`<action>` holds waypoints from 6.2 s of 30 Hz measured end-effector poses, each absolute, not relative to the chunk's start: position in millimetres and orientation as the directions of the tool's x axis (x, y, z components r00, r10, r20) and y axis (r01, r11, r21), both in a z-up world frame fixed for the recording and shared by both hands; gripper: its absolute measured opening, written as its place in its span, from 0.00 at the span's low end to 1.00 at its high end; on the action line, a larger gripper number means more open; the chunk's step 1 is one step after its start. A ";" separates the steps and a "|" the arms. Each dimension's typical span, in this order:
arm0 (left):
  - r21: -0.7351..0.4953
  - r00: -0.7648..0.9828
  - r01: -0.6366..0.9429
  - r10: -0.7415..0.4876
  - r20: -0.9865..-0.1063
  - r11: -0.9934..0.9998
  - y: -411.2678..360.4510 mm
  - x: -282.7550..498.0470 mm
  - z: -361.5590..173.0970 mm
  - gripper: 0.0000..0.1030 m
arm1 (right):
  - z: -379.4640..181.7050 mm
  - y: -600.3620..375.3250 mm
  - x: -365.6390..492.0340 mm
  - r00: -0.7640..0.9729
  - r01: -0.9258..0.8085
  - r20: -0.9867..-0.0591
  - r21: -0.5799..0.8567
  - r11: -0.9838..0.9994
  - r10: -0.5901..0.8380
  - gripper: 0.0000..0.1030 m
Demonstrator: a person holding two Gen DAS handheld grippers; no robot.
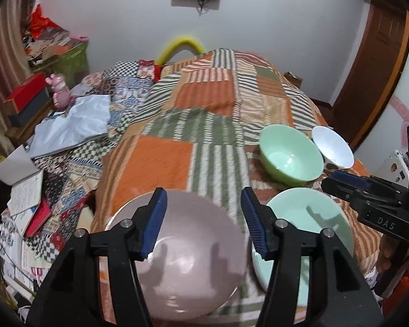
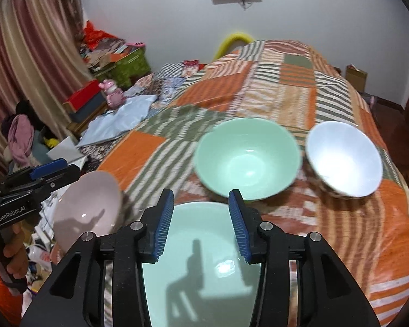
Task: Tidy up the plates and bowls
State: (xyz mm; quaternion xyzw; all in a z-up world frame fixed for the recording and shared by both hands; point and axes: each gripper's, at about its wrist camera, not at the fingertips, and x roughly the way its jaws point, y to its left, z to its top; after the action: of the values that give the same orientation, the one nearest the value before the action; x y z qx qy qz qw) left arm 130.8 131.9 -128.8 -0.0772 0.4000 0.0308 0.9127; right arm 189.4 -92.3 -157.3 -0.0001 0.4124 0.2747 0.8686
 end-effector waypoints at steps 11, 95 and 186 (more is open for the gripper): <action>-0.102 0.652 -0.033 -0.056 -0.756 0.994 94.7 187.8 -140.5 0.64 | -174.3 -131.5 218.3 0.527 -0.376 -0.738 0.241 0.894 0.421 0.37; -0.078 0.664 0.023 -0.074 -0.744 0.997 88.8 148.6 -101.9 0.21 | -118.7 -74.0 168.5 0.538 -0.516 -0.663 0.230 0.825 0.521 0.25; -0.047 0.486 -0.247 0.082 -0.870 0.968 188.0 84.4 -176.0 0.33 | -171.7 -28.1 145.1 0.304 -0.605 -0.731 0.347 0.717 0.611 0.42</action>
State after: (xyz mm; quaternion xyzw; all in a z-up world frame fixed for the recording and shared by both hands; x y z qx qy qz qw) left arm 84.4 188.0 -176.0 -0.0830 0.4979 0.0959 0.8579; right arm 145.1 -28.1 -171.7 0.0034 0.4543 0.3764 0.8074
